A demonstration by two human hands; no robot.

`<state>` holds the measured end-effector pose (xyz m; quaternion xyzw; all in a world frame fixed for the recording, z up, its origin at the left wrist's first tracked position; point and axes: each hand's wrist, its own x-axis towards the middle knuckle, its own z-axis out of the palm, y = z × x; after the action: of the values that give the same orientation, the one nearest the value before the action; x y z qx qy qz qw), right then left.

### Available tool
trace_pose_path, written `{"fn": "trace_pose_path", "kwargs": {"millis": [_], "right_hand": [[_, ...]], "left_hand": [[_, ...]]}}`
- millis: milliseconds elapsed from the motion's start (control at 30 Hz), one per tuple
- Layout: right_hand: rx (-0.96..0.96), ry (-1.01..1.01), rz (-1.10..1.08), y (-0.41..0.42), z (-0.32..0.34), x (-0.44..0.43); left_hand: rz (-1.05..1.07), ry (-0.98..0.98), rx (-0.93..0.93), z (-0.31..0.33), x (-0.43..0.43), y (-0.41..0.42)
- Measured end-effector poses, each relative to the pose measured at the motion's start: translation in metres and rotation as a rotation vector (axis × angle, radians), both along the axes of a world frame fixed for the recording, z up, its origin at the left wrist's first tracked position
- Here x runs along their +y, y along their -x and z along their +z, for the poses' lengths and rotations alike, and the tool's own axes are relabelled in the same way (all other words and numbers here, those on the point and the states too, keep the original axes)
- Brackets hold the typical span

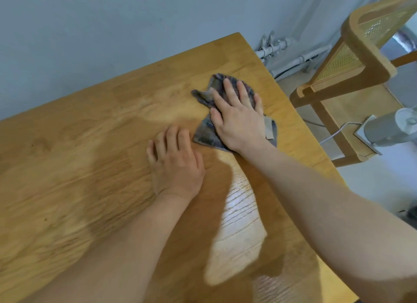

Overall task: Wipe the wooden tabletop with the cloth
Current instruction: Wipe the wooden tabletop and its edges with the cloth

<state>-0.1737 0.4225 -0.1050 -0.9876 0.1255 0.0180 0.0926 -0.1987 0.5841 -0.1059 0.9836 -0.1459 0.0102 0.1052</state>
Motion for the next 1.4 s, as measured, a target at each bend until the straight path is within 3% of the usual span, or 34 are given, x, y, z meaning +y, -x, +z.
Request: {"fn": "trace_pose_path", "kwargs": {"millis": [100,167,267,367,533,600,733,833,900,1067,1133,1267,1400], "right_hand": [[-0.021,-0.055,0.290,0.030,0.000,0.024],[-0.037,-0.039,0.361,0.052,0.002,0.002],[-0.024,0.019,0.145,0.026,0.002,-0.050],[-0.010,0.002,-0.072,-0.024,0.000,-0.037],[-0.010,-0.047,0.338,0.009,0.002,0.004],[-0.020,-0.020,0.365,0.027,0.002,-0.022],[0.008,0.033,0.074,-0.001,0.006,-0.081],[0.040,0.011,-0.114,-0.050,0.002,-0.069],[0.021,0.004,-0.045,-0.064,0.000,-0.038],[-0.031,-0.048,0.392,-0.017,0.003,0.010],[-0.048,-0.015,0.371,-0.027,0.000,-0.007],[0.004,-0.016,0.037,-0.103,-0.001,-0.013],[0.018,-0.052,0.274,-0.127,-0.001,0.037]], "left_hand": [[0.000,0.000,-0.004,0.000,0.001,0.001],[0.007,0.018,-0.003,-0.001,0.002,0.000],[0.023,0.044,-0.002,0.000,0.001,-0.001],[0.006,0.001,0.021,0.000,-0.001,-0.007],[-0.030,-0.069,0.086,0.008,0.002,-0.006],[-0.050,-0.064,0.069,0.010,0.006,-0.024],[-0.065,-0.028,0.013,0.008,0.006,-0.063],[-0.031,-0.037,0.029,0.003,0.005,-0.066],[-0.014,-0.047,0.074,0.001,0.004,-0.067],[-0.038,-0.086,0.085,0.003,0.004,-0.067],[-0.030,-0.064,0.084,0.003,0.004,-0.067],[-0.025,-0.033,0.081,0.001,0.004,-0.071],[-0.030,-0.034,0.098,0.001,0.004,-0.070]]}}
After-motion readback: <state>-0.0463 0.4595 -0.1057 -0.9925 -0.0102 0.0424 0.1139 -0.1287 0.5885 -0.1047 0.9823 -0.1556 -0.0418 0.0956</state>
